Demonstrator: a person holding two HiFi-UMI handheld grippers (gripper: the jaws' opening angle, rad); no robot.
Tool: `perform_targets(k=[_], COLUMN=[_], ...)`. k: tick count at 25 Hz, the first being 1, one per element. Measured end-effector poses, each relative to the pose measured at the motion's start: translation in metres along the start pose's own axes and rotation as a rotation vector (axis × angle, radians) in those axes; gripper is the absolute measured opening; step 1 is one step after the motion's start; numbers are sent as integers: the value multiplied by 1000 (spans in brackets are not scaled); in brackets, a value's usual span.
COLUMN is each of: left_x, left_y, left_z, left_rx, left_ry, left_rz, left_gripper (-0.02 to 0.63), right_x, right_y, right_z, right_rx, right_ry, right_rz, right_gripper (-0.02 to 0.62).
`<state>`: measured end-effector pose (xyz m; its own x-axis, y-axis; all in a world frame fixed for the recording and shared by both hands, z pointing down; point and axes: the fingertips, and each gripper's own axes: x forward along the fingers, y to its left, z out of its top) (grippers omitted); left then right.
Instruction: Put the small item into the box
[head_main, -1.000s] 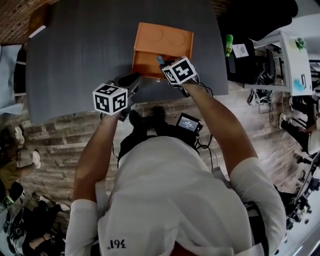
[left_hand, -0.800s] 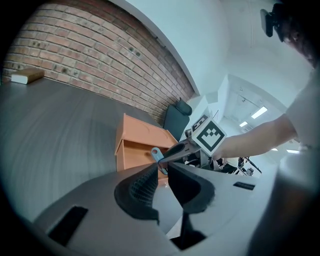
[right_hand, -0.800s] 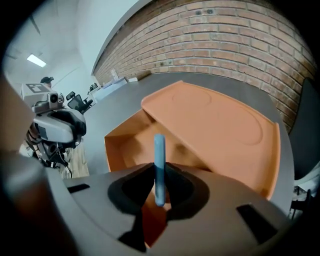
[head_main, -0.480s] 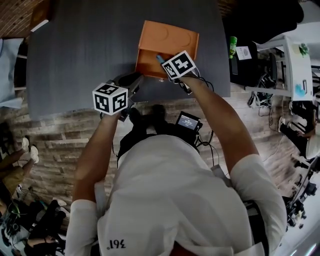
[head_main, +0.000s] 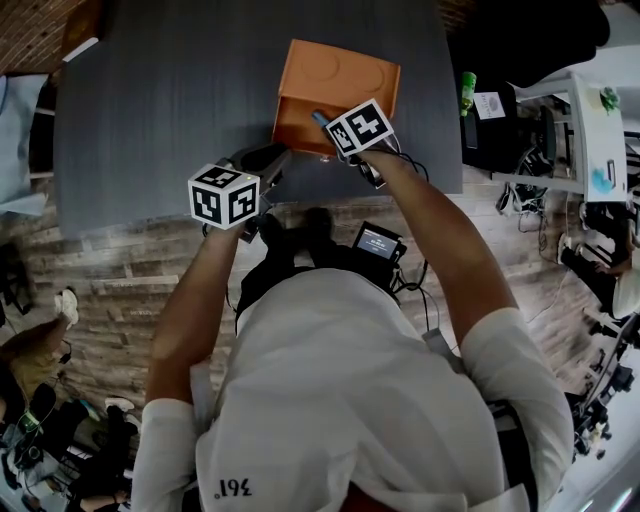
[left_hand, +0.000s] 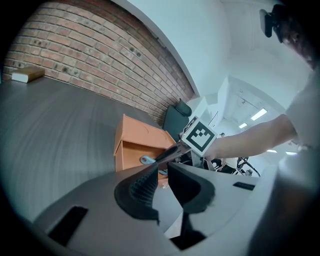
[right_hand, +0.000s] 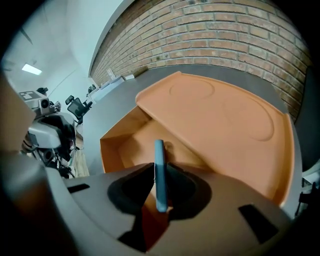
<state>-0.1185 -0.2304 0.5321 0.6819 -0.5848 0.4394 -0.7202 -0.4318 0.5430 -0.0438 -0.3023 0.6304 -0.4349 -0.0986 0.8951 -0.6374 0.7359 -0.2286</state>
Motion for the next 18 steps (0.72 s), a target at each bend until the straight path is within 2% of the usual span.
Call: perform_targets(k=[6,18], left_x=[1,-5], left_y=[-5,-14], left_z=[2,7], left_rx=[5,15], left_ry=[1,-16], left_rz=[-3,-18], left_gripper=[67,67], right_x=[-5,-11], right_y=[-5,0], right_z=[-2,1], right_rx=[46,35], right_ry=[-18,-43], right_rz=[2,-10], right_gripper=[91,104])
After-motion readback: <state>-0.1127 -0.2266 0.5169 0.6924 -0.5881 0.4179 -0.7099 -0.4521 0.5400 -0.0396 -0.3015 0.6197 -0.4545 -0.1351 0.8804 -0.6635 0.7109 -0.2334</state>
